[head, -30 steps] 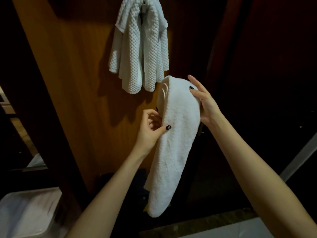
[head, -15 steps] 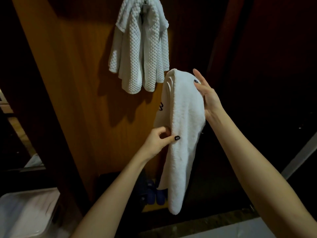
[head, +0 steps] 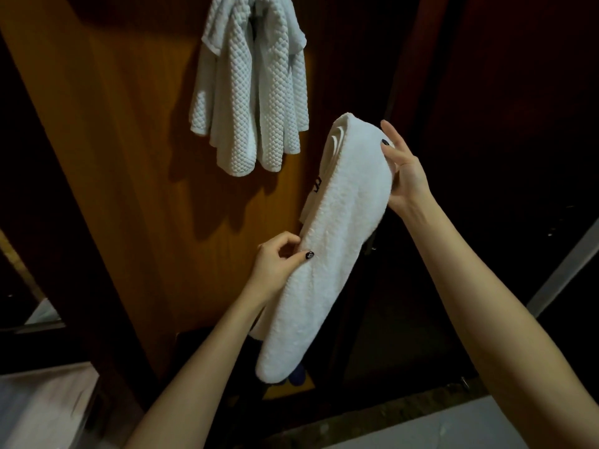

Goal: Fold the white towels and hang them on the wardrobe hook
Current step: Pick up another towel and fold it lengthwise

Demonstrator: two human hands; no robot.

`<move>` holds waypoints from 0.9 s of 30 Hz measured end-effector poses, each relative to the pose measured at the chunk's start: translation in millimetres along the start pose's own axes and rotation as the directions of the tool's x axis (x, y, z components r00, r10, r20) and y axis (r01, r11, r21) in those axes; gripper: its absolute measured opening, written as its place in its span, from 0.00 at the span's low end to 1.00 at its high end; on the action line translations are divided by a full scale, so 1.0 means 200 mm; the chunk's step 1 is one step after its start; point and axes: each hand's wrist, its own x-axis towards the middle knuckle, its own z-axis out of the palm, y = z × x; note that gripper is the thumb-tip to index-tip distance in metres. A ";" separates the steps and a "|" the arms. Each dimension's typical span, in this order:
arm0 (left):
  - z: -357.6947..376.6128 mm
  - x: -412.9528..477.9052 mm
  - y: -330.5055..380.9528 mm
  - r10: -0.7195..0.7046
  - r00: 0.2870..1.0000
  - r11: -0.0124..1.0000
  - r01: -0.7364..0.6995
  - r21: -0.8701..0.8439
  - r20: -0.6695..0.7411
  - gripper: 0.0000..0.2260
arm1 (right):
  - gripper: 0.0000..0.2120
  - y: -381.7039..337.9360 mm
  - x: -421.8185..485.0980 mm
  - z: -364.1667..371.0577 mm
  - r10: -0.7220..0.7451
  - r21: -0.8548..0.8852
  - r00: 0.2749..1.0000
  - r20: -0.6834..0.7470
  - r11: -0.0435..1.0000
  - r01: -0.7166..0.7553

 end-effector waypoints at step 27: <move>-0.70 0.37 0.10 -0.153 0.877 0.933 -0.024 0.359 0.456 0.16 | 0.15 -0.03 0.32 0.12 -0.073 -0.195 0.964 -0.254 0.980 0.023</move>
